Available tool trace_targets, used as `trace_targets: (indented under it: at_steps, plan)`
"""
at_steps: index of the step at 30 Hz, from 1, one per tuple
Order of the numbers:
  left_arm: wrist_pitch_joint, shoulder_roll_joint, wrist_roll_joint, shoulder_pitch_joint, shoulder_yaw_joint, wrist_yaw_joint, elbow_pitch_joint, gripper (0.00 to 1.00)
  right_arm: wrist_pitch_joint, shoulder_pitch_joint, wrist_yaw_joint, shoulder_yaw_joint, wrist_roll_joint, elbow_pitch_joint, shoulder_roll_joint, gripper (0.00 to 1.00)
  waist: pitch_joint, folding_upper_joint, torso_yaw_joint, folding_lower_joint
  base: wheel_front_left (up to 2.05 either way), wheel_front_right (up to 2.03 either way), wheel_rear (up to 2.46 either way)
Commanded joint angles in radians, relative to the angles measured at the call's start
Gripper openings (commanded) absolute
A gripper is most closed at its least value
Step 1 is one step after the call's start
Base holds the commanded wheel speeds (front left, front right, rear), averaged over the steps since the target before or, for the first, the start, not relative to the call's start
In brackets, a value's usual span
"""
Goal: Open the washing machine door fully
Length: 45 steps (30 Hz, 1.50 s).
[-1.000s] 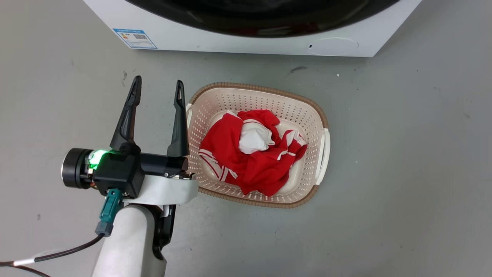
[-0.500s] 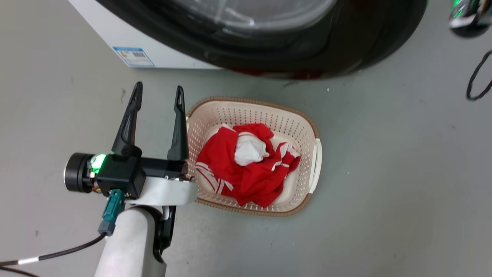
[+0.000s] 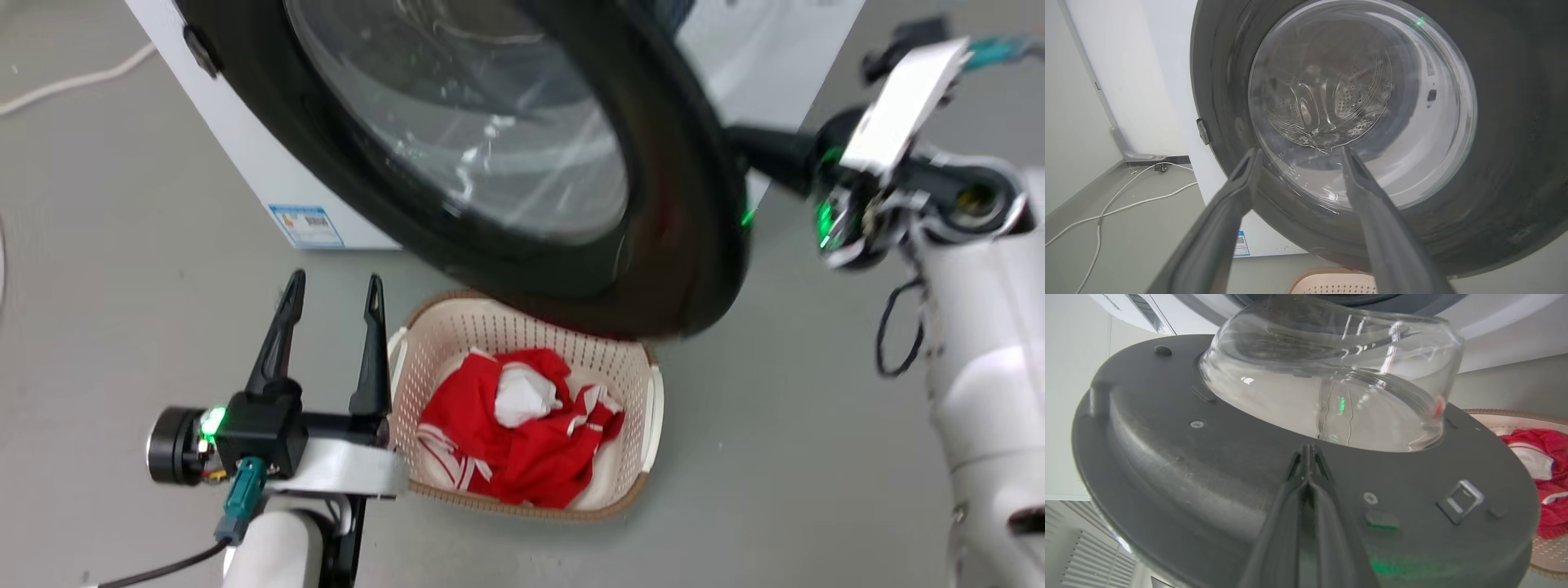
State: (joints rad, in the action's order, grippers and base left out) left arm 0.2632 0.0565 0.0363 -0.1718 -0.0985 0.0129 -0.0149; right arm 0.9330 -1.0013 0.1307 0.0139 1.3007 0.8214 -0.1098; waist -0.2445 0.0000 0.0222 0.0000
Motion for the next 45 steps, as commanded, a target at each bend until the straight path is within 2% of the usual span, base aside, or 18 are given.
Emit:
trace_targets:
  at_steps: [1, 10, 15, 24, 29, 32, 36, 45]
  plan:
    - [0.002, 0.003, 0.001, 0.020, 0.002, -0.001, -0.004, 1.00, 0.012, 0.040, 0.000, -0.009, 0.005, -0.008, 0.016, 0.00, 0.043, 0.0000, -0.001, 0.0000, 0.00, 0.00, 0.00]
    - [0.002, 0.000, 0.011, 0.074, 0.004, -0.009, -0.016, 1.00, 0.076, 0.182, 0.000, -0.082, 0.050, -0.112, 0.060, 0.00, 0.117, 0.0000, 0.015, 0.0000, 0.00, 0.00, 0.00]
    - [0.002, -0.002, 0.012, 0.088, -0.001, -0.013, -0.022, 1.00, 0.082, 0.247, 0.000, -0.155, 0.127, -0.168, 0.064, 0.00, 0.140, 0.0000, 0.030, 0.0000, 0.00, 0.00, 0.00]
    - [0.002, -0.004, 0.013, 0.104, -0.017, -0.016, -0.032, 1.00, -0.004, 0.303, 0.000, -0.333, 0.276, -0.234, 0.063, 0.00, 0.159, 0.0000, 0.036, 0.0000, 0.00, 0.00, 0.00]
    - [0.002, -0.004, 0.014, 0.105, -0.011, -0.012, -0.031, 1.00, -0.090, 0.319, 0.000, -0.374, 0.318, -0.268, 0.061, 0.00, 0.160, 0.0000, 0.026, 0.0000, 0.00, 0.00, 0.00]
    - [0.002, -0.005, 0.015, 0.104, -0.010, -0.010, -0.032, 1.00, -0.184, 0.344, 0.000, -0.354, 0.316, -0.299, 0.060, 0.00, 0.162, 0.0000, 0.022, 0.0000, 0.00, 0.00, 0.00]
    - [0.002, -0.005, 0.018, 0.105, -0.005, -0.006, -0.030, 1.00, -0.327, 0.393, 0.000, -0.275, 0.324, -0.341, 0.059, 0.00, 0.165, 0.0000, 0.015, 0.0000, 0.00, 0.00, 0.00]
    - [0.002, -0.006, 0.023, 0.121, 0.014, 0.000, -0.030, 1.00, -0.517, 0.556, 0.000, -0.117, 0.346, -0.442, 0.018, 0.00, 0.183, 0.0000, -0.003, 0.0000, 0.00, 0.00, 0.00]
